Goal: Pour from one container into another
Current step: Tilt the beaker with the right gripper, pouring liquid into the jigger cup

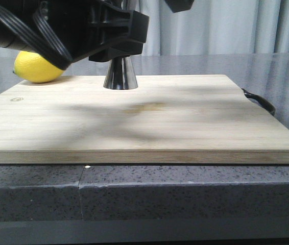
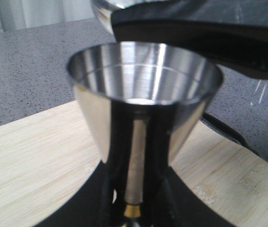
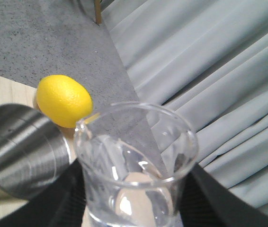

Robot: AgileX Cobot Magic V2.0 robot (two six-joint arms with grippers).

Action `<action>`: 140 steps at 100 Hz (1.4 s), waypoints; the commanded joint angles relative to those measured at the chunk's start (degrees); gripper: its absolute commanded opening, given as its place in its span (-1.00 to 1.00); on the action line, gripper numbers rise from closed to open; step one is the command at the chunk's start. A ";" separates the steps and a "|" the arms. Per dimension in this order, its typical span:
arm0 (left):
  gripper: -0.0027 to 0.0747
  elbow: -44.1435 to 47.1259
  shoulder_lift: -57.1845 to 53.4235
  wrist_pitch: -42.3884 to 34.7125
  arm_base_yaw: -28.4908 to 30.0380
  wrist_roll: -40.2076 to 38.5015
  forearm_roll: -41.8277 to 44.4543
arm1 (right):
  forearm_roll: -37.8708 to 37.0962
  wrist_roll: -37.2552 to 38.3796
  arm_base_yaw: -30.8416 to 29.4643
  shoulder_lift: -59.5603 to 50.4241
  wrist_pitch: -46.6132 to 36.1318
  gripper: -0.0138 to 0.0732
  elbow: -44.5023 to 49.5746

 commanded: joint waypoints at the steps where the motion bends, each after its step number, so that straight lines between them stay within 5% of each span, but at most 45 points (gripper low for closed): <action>1: -0.98 -1.84 -2.22 -4.33 -0.55 -0.38 0.31 | 1.05 -2.18 0.08 -2.34 -2.46 -0.22 -2.19; 140: -0.98 -1.84 -2.22 -4.33 -0.55 -0.38 0.41 | -5.14 -12.54 0.08 -2.34 -2.47 -0.22 -2.19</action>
